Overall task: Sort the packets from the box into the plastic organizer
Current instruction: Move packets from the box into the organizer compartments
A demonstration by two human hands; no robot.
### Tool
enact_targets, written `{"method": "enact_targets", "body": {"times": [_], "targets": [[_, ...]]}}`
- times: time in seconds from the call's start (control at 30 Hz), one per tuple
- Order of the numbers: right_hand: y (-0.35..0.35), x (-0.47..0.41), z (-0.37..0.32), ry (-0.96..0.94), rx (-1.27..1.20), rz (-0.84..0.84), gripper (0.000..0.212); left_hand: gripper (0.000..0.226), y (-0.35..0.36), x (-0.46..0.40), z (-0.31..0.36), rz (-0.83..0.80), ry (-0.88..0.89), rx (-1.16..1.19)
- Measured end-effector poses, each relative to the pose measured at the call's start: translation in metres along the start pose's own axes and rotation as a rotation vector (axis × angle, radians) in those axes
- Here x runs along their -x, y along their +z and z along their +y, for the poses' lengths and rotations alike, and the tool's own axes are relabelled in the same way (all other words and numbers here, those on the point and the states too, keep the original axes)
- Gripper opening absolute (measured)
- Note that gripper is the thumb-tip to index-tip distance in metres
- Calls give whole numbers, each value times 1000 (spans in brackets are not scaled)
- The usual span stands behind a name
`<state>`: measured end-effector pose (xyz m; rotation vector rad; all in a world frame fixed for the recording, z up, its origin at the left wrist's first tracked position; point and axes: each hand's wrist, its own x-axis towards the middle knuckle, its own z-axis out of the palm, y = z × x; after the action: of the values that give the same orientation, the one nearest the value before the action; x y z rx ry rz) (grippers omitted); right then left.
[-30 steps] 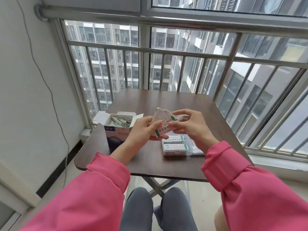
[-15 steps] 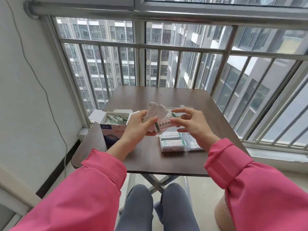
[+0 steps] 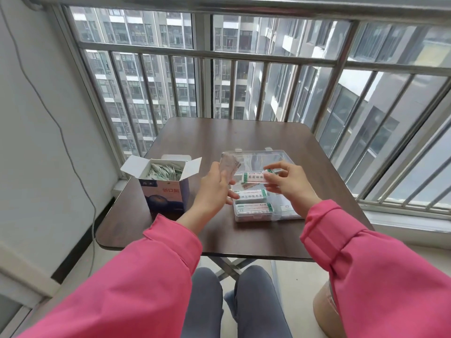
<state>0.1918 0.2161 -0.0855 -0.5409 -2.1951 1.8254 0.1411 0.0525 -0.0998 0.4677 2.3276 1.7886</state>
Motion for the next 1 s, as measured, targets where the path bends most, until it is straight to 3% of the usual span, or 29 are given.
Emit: {"method": "enact_targets", "body": {"times": [0.13, 0.23, 0.4, 0.53, 1.0], "targets": [[0, -2, -1, 14, -68, -21, 4, 15, 7, -4, 3, 5, -119, 220], [-2, -3, -1, 15, -13, -55, 11, 15, 9, -7, 5, 46, -143, 290], [1, -7, 1, -31, 169, -78, 9, 16, 10, -10, -1, 31, -104, 108], [2, -11, 1, -25, 199, -81, 7, 16, 6, -12, -5, 146, -19, -82], [11, -19, 10, -69, 370, -79, 22, 21, 2, -12, -5, 103, -12, -202]]}}
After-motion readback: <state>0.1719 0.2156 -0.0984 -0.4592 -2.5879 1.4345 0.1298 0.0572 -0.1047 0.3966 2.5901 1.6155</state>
